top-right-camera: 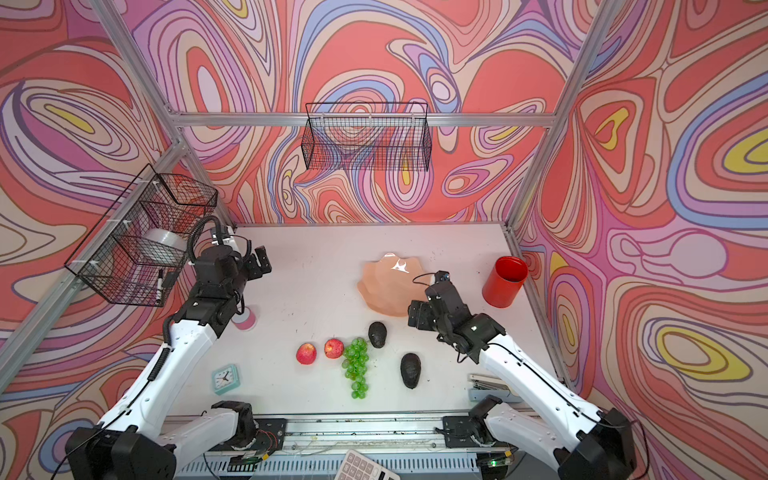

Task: Place and organize the fake fruits in the fruit bowl
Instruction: 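Move the right gripper toward the dark avocado nearest the robot, then grasp the nearer dark avocado with the right gripper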

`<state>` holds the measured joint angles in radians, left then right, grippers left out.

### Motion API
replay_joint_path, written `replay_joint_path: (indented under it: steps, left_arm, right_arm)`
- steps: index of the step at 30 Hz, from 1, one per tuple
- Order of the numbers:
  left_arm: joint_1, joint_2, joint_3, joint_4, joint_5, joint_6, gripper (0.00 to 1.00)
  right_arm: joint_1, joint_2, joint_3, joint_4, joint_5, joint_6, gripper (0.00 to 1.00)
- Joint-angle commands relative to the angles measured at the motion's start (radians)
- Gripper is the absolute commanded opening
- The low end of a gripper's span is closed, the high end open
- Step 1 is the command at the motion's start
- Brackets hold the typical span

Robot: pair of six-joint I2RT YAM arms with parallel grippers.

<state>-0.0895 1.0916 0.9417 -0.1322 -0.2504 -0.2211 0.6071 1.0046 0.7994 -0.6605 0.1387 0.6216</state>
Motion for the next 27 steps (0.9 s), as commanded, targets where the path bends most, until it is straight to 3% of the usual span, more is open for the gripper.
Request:
replay_joint_path:
  steps: [1, 8, 13, 16, 21, 27]
  left_arm:
    - [0.008, -0.010, -0.006, -0.045, 0.022, -0.024, 0.98]
    - [0.008, -0.022, -0.014, -0.050, 0.022, -0.023, 0.98]
    - [0.008, -0.022, -0.014, -0.051, 0.029, -0.024, 0.98]
    - [0.008, -0.019, -0.014, -0.051, 0.034, -0.022, 0.98]
    - [0.008, -0.019, -0.012, -0.052, 0.027, -0.013, 0.98]
    - [0.008, -0.020, -0.014, -0.050, 0.033, -0.015, 0.98]
  right_arm:
    - [0.114, -0.020, -0.043, -0.172, 0.065, 0.204, 0.90]
    - [0.336, 0.132, -0.103, -0.111, 0.076, 0.404, 0.90]
    - [0.367, 0.266, -0.102, -0.041, 0.080, 0.449, 0.88]
    - [0.368, 0.307, -0.110, -0.009, 0.083, 0.458, 0.83]
    - [0.368, 0.337, -0.127, 0.010, 0.081, 0.476, 0.64]
    - [0.367, 0.317, -0.074, -0.084, 0.144, 0.443, 0.52]
